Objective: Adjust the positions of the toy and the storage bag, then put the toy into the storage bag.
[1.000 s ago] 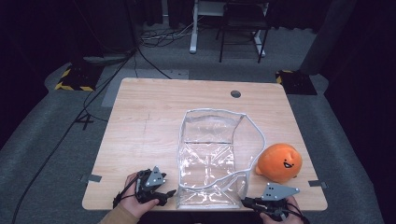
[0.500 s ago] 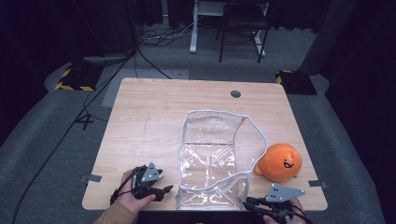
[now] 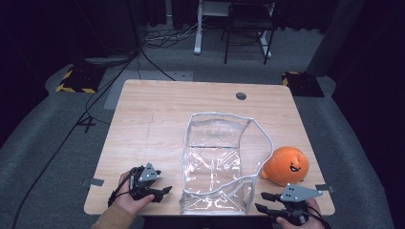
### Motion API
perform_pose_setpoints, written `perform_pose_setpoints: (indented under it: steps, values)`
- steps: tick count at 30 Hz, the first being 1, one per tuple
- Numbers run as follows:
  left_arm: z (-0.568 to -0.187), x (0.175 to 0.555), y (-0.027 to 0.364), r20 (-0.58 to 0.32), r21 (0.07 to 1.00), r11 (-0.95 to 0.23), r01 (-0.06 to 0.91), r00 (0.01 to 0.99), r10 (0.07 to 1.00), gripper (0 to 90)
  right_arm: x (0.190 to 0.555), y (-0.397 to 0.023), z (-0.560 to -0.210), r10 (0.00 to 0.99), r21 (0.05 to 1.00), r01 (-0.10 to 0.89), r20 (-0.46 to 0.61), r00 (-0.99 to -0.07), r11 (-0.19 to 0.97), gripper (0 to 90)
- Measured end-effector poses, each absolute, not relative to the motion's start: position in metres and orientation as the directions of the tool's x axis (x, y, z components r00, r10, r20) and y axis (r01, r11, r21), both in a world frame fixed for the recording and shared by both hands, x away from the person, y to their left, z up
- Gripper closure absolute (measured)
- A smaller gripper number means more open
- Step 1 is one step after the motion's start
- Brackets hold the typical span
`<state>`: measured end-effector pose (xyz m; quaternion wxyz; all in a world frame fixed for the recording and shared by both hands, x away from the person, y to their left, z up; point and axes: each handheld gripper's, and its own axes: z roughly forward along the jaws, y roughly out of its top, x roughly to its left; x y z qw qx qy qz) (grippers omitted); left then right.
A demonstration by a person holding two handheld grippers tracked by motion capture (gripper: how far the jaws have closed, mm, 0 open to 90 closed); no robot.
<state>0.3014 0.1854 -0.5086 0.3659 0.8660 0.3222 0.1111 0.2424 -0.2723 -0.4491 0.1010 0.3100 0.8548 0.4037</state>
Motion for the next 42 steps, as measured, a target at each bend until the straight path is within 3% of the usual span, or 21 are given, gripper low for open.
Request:
perform_pose_setpoints:
  steps: [26, 33, 38, 42]
  values:
    - [-0.513, 0.3, 0.197, -0.035, 0.707, -0.519, 0.481, 0.757, 0.653, 27.9, 0.285, -0.309, -0.385, 0.686, 0.807, 0.413, 0.014, -0.728, 0.422, 50.5]
    - [-0.514, 0.3, 0.203, -0.05, 0.701, -0.507, 0.502, 0.744, 0.666, 27.3, 0.301, -0.322, -0.374, 0.725, 0.823, 0.414, 0.004, -0.689, 0.389, 45.8]
    - [-0.516, 0.3, 0.203, -0.044, 0.698, -0.514, 0.498, 0.747, 0.664, 25.2, 0.314, -0.334, -0.371, 0.752, 0.832, 0.422, 0.009, -0.659, 0.36, 36.0]
    - [-0.518, 0.299, 0.206, -0.032, 0.708, -0.514, 0.484, 0.749, 0.662, 25.2, 0.325, -0.345, -0.371, 0.774, 0.828, 0.438, 0.008, -0.634, 0.35, 36.8]
